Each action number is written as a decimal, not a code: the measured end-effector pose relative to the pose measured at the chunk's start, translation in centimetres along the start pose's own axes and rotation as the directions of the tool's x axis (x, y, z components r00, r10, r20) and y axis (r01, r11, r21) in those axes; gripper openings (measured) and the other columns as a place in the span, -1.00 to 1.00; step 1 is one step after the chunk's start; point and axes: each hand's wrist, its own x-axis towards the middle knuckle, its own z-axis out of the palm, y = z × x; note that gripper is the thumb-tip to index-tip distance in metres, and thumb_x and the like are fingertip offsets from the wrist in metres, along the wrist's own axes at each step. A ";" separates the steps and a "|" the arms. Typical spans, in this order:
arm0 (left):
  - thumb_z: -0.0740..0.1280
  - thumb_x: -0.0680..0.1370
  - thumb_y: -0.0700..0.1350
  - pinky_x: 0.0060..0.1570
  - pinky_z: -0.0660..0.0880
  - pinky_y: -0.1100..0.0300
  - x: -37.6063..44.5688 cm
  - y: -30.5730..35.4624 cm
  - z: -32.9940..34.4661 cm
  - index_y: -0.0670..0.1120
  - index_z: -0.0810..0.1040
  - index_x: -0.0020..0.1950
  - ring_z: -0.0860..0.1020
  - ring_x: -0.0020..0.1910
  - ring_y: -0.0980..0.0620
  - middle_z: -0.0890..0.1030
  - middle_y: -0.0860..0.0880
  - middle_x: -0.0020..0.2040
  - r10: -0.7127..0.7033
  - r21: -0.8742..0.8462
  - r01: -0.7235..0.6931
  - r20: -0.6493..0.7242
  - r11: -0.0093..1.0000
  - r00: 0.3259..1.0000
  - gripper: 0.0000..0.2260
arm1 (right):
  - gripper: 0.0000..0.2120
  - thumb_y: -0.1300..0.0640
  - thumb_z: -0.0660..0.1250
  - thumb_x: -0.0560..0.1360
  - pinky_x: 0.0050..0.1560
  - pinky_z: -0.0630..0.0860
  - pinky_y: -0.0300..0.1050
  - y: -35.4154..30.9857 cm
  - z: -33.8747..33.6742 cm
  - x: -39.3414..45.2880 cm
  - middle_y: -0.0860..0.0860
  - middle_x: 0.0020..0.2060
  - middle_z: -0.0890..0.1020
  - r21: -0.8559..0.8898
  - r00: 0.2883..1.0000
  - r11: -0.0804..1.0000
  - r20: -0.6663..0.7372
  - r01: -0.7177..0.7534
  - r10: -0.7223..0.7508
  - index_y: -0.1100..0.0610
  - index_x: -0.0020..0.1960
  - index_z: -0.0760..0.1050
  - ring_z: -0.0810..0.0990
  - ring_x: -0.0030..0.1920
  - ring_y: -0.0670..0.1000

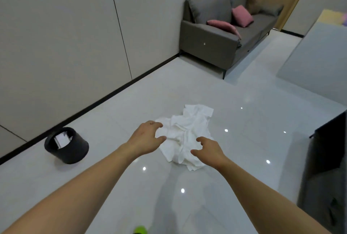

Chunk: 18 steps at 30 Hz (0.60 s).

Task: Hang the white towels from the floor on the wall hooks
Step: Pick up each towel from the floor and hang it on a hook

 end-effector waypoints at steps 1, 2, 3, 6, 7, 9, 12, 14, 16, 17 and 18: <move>0.29 0.53 0.15 0.30 0.31 0.15 1.6 -0.6 0.5 0.04 0.38 0.44 0.34 0.39 0.02 0.38 0.03 0.43 -0.012 -0.003 0.012 0.023 1.000 1.000 -0.51 | -0.38 -0.03 0.38 0.45 0.10 0.40 -0.21 0.2 0.4 1.7 0.05 0.30 0.54 0.010 0.999 1.000 0.023 -0.026 0.026 0.07 0.47 0.34 0.51 0.28 0.03; 0.29 0.54 0.15 0.30 0.31 0.14 3.4 -1.2 1.0 0.04 0.38 0.44 0.35 0.39 0.02 0.38 0.02 0.43 -0.020 -0.004 0.020 0.050 1.000 0.999 -0.51 | -0.38 -0.03 0.38 0.45 0.07 0.41 -0.22 0.4 0.7 3.4 0.05 0.27 0.56 0.017 0.998 0.998 0.042 -0.053 0.052 0.06 0.47 0.34 0.52 0.25 0.03; 0.30 0.54 0.14 0.30 0.32 0.14 5.2 -1.8 1.6 0.03 0.37 0.44 0.36 0.37 0.02 0.38 0.01 0.42 -0.024 -0.005 0.024 0.081 1.000 0.996 -0.50 | -0.38 -0.03 0.38 0.45 0.03 0.40 -0.22 0.7 1.1 5.1 0.04 0.23 0.57 0.026 0.995 0.996 0.057 -0.081 0.079 0.06 0.46 0.34 0.54 0.21 0.02; 0.30 0.55 0.13 0.27 0.34 0.13 10.8 -4.0 3.1 0.02 0.38 0.44 0.39 0.32 0.02 0.40 0.00 0.40 -0.021 0.001 0.022 0.159 1.000 0.987 -0.51 | -0.39 -0.03 0.40 0.46 -0.04 0.37 -0.24 1.1 2.4 10.3 0.04 0.16 0.60 0.046 0.985 0.987 0.095 -0.152 0.147 0.07 0.45 0.35 0.56 0.12 0.00; 0.30 0.55 0.13 0.26 0.34 0.14 12.8 -4.8 3.7 0.02 0.38 0.44 0.39 0.32 0.01 0.40 0.00 0.39 -0.022 0.001 0.023 0.181 1.000 0.983 -0.52 | -0.39 -0.03 0.40 0.46 -0.04 0.38 -0.24 1.1 2.9 12.1 0.04 0.15 0.60 0.054 0.979 0.983 0.109 -0.177 0.170 0.07 0.45 0.35 0.56 0.09 -0.01; 0.29 0.56 0.13 0.24 0.33 0.16 16.9 -6.6 4.7 0.01 0.38 0.43 0.39 0.33 0.00 0.40 -0.01 0.40 -0.030 -0.003 0.032 0.227 0.999 0.973 -0.53 | -0.41 -0.01 0.39 0.45 -0.05 0.40 -0.24 1.2 3.8 15.7 0.04 0.15 0.60 0.071 0.967 0.971 0.133 -0.229 0.219 0.07 0.45 0.36 0.55 0.00 -0.03; 0.29 0.56 0.12 0.24 0.32 0.17 22.3 -9.2 6.5 0.01 0.39 0.43 0.38 0.35 0.00 0.39 -0.02 0.41 -0.073 -0.028 0.087 0.320 0.996 0.945 -0.54 | -0.44 -0.01 0.39 0.46 0.03 0.45 -0.22 1.2 5.4 21.0 0.04 0.22 0.58 0.077 0.939 0.946 0.169 -0.315 0.299 0.08 0.42 0.40 0.56 0.11 0.00; 0.30 0.56 0.12 0.24 0.31 0.18 25.1 -11.0 8.1 0.01 0.40 0.42 0.37 0.36 -0.01 0.40 -0.02 0.41 -0.119 -0.036 0.143 0.379 0.989 0.918 -0.54 | -0.46 -0.01 0.40 0.46 0.03 0.48 -0.20 1.3 6.6 24.5 0.03 0.13 0.60 0.092 0.915 0.923 0.199 -0.374 0.351 0.09 0.40 0.42 0.57 0.07 -0.01; 0.30 0.56 0.11 0.20 0.30 0.22 27.3 -12.6 10.1 -0.01 0.41 0.41 0.39 0.34 0.00 0.41 -0.03 0.40 -0.151 -0.031 0.181 0.432 0.983 0.889 -0.55 | -0.47 0.00 0.41 0.46 0.04 0.50 -0.18 1.7 8.0 27.5 0.01 -0.01 0.58 0.117 0.893 0.900 0.228 -0.421 0.388 0.11 0.39 0.43 0.56 0.04 -0.01; 0.31 0.56 0.11 0.17 0.29 0.24 28.3 -13.4 11.1 -0.01 0.42 0.40 0.41 0.33 0.00 0.42 -0.04 0.39 -0.164 -0.029 0.198 0.455 0.980 0.875 -0.56 | -0.47 -0.01 0.41 0.46 0.05 0.48 -0.18 2.0 8.7 28.9 0.02 -0.01 0.58 0.128 0.883 0.888 0.242 -0.441 0.403 0.12 0.39 0.44 0.57 0.06 0.00; 0.31 0.56 0.11 0.13 0.28 0.26 29.5 -14.3 12.2 -0.01 0.43 0.39 0.42 0.31 0.00 0.43 -0.05 0.38 -0.182 -0.029 0.222 0.477 0.975 0.860 -0.56 | -0.47 -0.02 0.41 0.46 0.08 0.46 -0.19 2.4 9.7 30.5 0.04 0.05 0.60 0.133 0.870 0.876 0.260 -0.463 0.420 0.12 0.39 0.44 0.57 0.10 0.01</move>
